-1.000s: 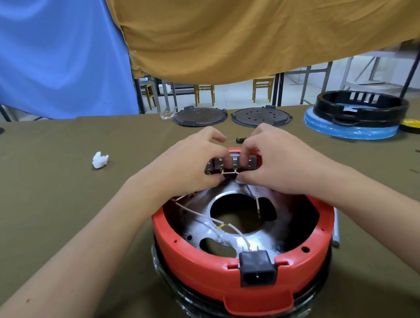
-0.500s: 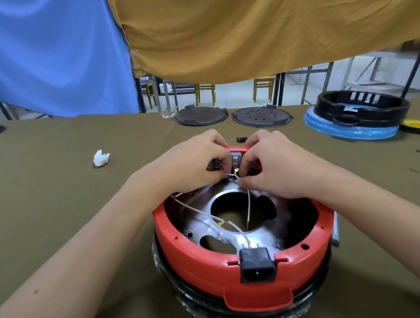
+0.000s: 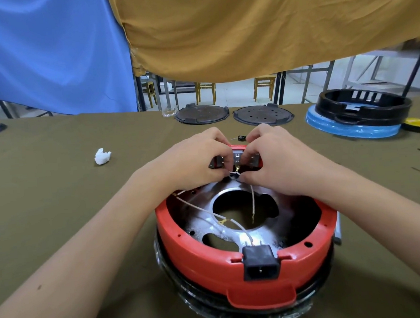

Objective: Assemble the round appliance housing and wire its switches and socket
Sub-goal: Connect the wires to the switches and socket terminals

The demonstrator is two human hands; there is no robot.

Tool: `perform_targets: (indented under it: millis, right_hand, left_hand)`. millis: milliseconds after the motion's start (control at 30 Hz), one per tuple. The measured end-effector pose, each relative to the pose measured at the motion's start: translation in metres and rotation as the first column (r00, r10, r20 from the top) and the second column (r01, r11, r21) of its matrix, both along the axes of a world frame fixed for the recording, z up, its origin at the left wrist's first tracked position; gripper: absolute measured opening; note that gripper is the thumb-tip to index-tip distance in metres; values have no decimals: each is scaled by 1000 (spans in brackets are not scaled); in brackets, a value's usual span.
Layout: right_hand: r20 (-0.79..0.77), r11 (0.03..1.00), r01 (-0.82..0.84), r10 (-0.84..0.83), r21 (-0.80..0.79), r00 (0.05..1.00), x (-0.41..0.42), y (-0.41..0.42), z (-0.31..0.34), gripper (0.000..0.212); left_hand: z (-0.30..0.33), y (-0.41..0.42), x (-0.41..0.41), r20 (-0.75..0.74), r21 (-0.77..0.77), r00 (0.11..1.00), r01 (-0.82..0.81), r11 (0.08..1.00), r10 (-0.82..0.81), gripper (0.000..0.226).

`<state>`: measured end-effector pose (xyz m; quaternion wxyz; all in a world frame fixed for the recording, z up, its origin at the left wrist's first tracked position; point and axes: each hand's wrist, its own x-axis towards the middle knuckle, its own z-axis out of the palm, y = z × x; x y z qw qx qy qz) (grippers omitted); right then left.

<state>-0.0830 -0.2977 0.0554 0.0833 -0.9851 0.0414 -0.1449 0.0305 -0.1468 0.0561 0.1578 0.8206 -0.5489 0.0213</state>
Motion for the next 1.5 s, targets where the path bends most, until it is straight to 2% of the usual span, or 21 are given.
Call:
perform_targets:
  millis: [233,367,567,700,767,867,1033,1500]
  right_hand:
    - [-39,997,-36,39,74,998,4,-4,1,17]
    - [-65,990,-69,77,125,995,6,-7,3,9]
    - [-77,983,-102,115,155,990,6,-8,3,10]
    - [-18,986,-65,69,153,997,6,-6,1,9]
    - [10,988,-24,23,151,1000,5,-5,0,20]
    - [-31,997,-6,9,83,999,4,-2,-1,28]
    - [-22,999,12,-11,45,1000,3,-1,-1,16]
    - [-32,999,-24,26,48,999,7,-5,-2,9]
  left_hand:
    - [0,-1,0,-9,-4,1000,5,1000,-5,19]
    - [-1,-1,2,5,5,1000,13,1000,-13,11]
    - [-2,-2,4,-5,2,1000,20,1000,-20,8]
    - [-1,-3,4,-12,1,1000,18,1000,-18,15]
    - [0,-3,4,-14,5,1000,15,1000,-15,16]
    - [0,-3,3,-19,6,1000,17,1000,-17,18]
    - [1,-3,1,-31,-4,999,19,1000,-19,26]
    - [0,-3,2,-41,-7,999,10,1000,-11,28]
